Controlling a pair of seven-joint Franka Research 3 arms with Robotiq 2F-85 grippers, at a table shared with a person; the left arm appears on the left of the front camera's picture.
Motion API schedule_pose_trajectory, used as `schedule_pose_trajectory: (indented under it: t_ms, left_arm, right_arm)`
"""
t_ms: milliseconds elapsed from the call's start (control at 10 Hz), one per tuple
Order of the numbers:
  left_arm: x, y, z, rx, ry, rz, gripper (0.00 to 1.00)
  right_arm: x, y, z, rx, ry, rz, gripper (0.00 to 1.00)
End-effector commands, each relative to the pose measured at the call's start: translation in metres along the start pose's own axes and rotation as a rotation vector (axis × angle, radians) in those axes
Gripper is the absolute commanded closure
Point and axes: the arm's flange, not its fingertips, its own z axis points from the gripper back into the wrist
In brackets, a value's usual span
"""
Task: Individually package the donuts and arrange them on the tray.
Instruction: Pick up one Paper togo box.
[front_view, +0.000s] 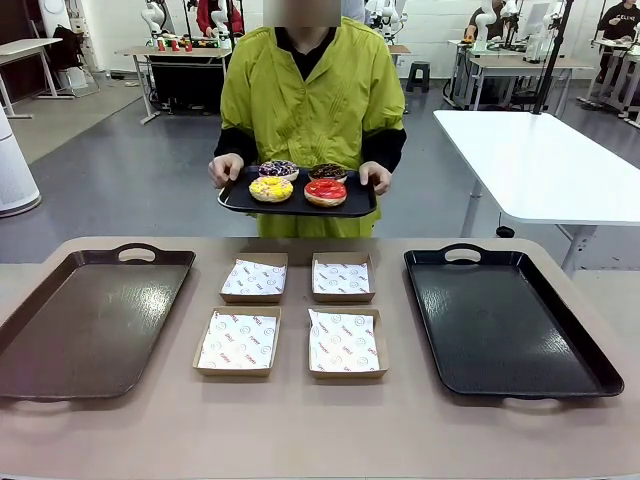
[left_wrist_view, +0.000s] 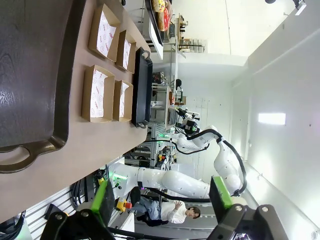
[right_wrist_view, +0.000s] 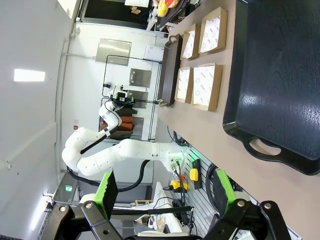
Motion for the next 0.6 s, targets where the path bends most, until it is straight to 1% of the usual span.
schedule_pose_trajectory:
  t_ms: [0,500]
  left_arm:
    - [0.0000,-0.0015,0.0013,-0.016,-0.005,0.005,0.00]
    - [0.0000,-0.0015,0.0013,-0.016,-0.005,0.005,0.00]
  right_arm:
    - [0.0001,-0.0012,0.0005,0.012,-0.004,0.003,0.00]
    - [0.0001,-0.0012,0.0005,0.012,-0.004,0.003,0.00]
